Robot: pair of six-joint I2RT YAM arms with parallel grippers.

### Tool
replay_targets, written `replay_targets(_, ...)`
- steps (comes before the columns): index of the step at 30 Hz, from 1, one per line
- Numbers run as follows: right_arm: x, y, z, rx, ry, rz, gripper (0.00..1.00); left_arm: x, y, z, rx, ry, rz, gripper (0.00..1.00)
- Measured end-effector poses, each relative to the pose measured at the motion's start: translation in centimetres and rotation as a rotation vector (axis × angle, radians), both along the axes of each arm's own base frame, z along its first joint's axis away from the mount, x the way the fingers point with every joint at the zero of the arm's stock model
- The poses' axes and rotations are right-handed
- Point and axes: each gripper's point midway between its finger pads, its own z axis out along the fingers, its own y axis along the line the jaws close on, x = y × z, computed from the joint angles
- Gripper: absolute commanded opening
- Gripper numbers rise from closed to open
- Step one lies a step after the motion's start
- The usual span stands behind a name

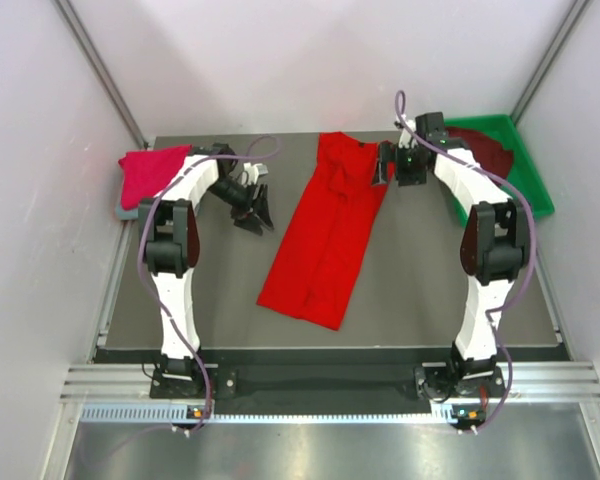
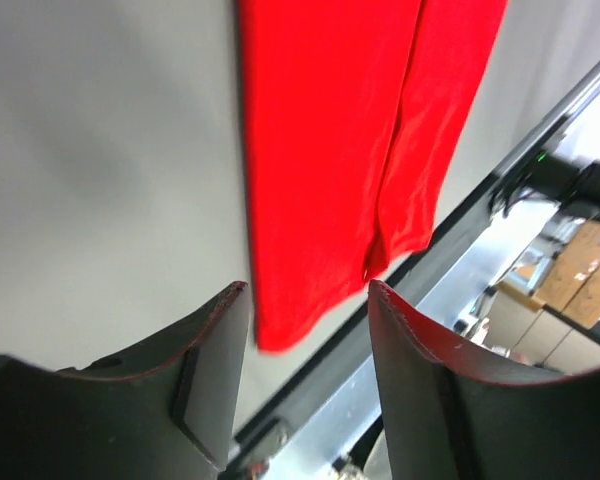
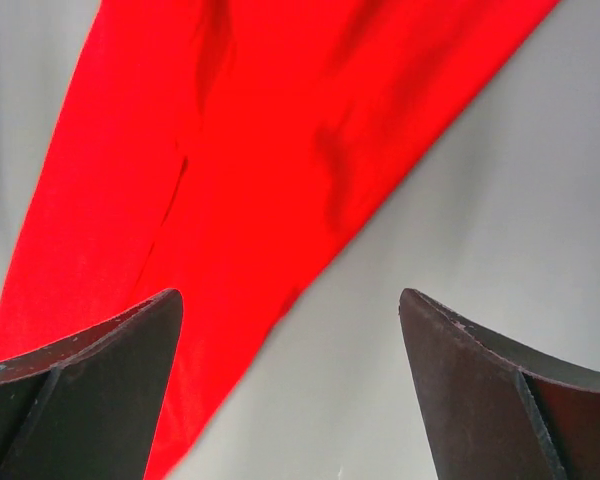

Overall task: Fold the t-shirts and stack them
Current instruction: Fold the tshirt

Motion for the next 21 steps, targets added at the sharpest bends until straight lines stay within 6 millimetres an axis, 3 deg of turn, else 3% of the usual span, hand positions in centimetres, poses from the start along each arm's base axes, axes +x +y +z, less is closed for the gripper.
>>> replay_targets(3, 2.6, -0.4, -0.2, 0.011, -0.026, -0.026, 0.9, -1.7, 0.8, 0.7, 0.041, 0.013, -0.021, 0.59)
replay_targets(8, 4.9, -0.7, -3.1, 0.062, 0.023, -0.074, 0.89, -4.2, 2.1, 1.1, 0.105, 0.027, -0.057, 0.59)
replay_targets(14, 7.3, -2.1, -6.9, 0.125, 0.086, -0.144, 0.89, -7.6, 3.5, -1.2, 0.165, 0.117, -0.108, 0.58)
replay_targets(17, 8.6, -2.4, -6.7, 0.15, 0.065, -0.163, 0.88, -9.1, 4.1, -2.1, 0.185, 0.16, -0.132, 0.58)
replay_targets(21, 9.9, -2.2, -6.1, 0.158, 0.027, -0.168, 0.86, -9.2, 4.2, -2.2, 0.191, 0.156, -0.145, 0.58)
